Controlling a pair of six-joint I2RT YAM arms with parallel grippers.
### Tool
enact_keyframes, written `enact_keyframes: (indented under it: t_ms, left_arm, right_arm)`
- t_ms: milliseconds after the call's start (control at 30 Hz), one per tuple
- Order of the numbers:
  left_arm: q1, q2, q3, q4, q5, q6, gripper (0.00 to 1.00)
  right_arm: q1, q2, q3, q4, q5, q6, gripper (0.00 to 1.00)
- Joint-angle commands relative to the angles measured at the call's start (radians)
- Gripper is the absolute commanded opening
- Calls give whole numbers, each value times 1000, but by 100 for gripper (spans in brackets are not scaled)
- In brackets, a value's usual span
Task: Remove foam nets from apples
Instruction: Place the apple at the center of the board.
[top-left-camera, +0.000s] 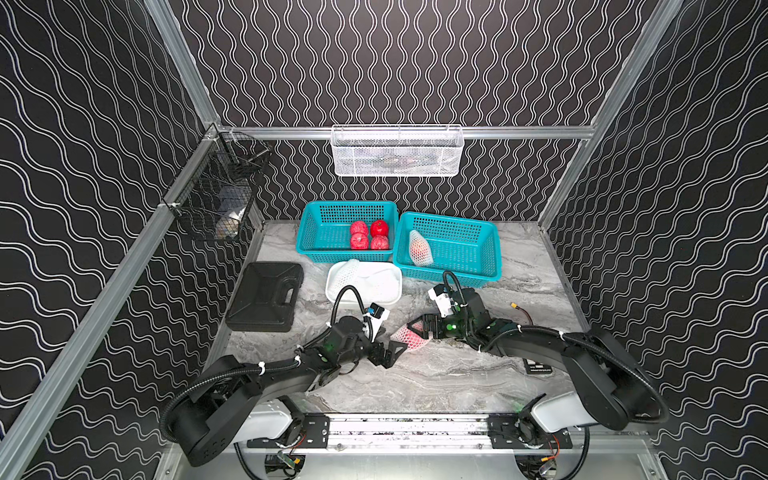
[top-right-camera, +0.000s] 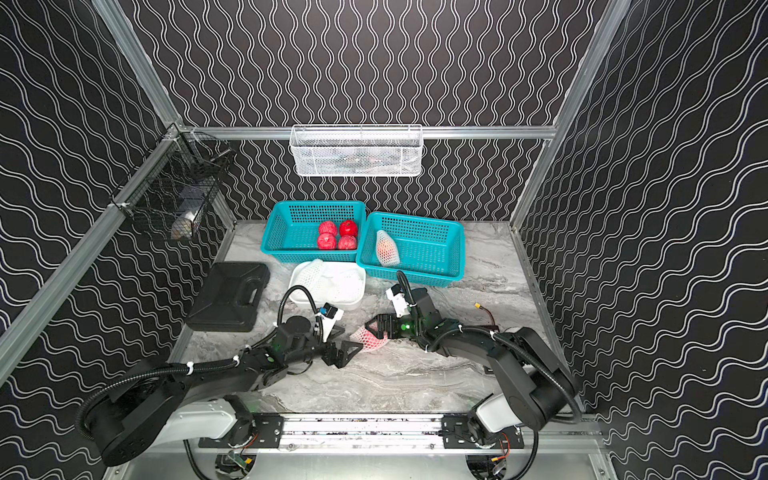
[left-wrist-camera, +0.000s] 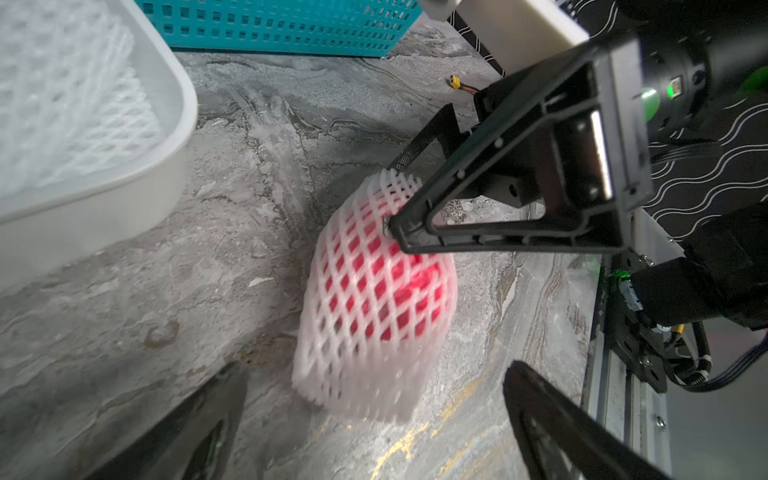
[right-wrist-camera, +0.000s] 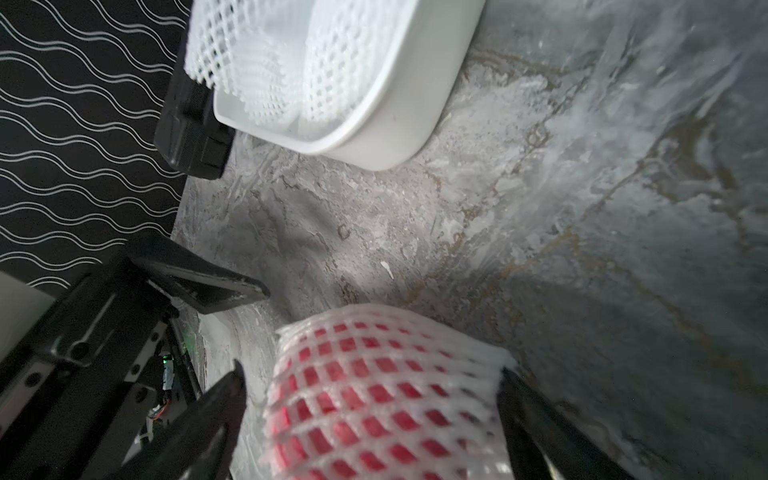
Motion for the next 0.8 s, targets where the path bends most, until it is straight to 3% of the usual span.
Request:
enact_keyframes:
  t_ms: [0,200,367,600,767]
  left_arm:
    - [-3,10,-11,98,33,28,99]
    - [-2,61,-45,197,63,62,99]
    - [-3,111,-69,259,44,69,98]
    - [-3,158,-23,181,5,141,99]
    - [-2,209,21,128,-2,170,95]
  right_arm:
    - [-2,-61,-3,10,48,13,100]
    - [-10,-174,-33,31,115,4,100]
    - [-15,-201,-126,221,145,-46,100]
    - [-14,-168,-223,485,68,-34,100]
    - [-15,-158,-254,548,66,-31,100]
